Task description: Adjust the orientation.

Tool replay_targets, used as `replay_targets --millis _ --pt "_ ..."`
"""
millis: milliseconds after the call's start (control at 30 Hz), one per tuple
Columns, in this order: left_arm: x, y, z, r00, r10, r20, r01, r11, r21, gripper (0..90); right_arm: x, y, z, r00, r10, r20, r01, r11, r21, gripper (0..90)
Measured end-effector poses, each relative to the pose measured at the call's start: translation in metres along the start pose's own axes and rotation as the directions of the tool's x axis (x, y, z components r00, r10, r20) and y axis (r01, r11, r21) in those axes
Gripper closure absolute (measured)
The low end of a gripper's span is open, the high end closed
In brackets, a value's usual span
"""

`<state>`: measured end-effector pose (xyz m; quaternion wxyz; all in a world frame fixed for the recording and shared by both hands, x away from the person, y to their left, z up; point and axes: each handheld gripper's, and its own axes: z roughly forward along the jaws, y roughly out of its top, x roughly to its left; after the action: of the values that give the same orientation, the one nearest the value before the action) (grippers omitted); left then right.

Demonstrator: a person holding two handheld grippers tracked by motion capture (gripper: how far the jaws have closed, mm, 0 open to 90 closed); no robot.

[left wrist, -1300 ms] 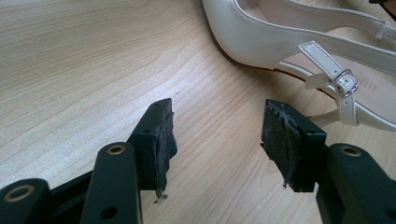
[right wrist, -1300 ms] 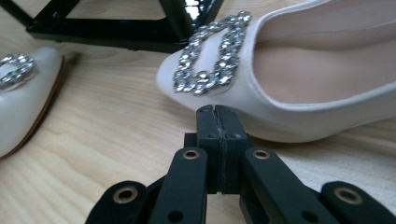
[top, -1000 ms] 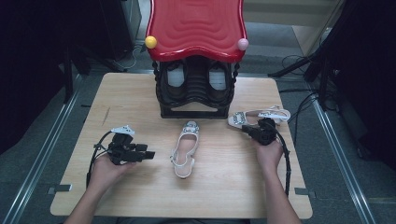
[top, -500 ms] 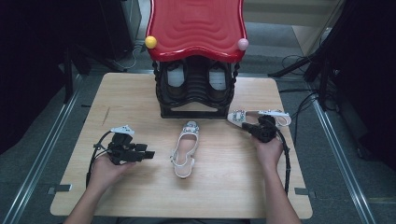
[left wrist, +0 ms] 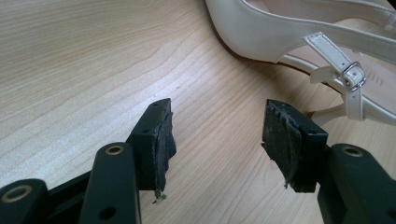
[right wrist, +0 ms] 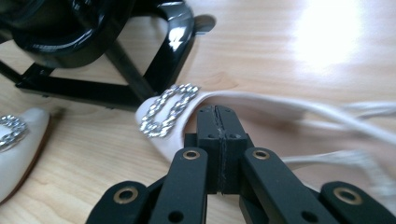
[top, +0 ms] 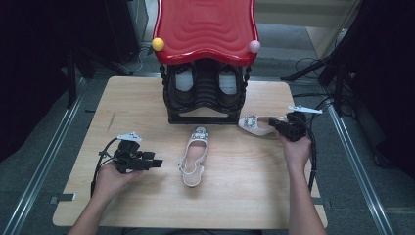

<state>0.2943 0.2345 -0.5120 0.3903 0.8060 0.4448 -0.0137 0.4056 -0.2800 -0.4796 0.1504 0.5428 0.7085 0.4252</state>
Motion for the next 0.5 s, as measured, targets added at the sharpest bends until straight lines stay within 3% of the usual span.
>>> replay_targets --millis 167,400,500 --pt "0.0 -0.001 0.0 1.0 -0.003 0.001 0.003 1.0 0.007 42.9 -0.009 0.01 -0.012 0.9986 -0.004 0.052 0.005 1.0 -0.022 90.0" --pt "0.0 -0.004 -0.002 1.0 -0.008 -0.005 0.008 1.0 0.001 42.7 -0.034 0.013 -0.029 0.9948 0.066 0.077 -0.061 0.996 -0.07 90.0" --pt "0.001 -0.005 -0.003 0.9999 -0.008 -0.007 0.008 1.0 0.0 42.6 -0.043 0.008 -0.028 0.9921 0.088 0.09 -0.083 0.995 -0.057 90.0"
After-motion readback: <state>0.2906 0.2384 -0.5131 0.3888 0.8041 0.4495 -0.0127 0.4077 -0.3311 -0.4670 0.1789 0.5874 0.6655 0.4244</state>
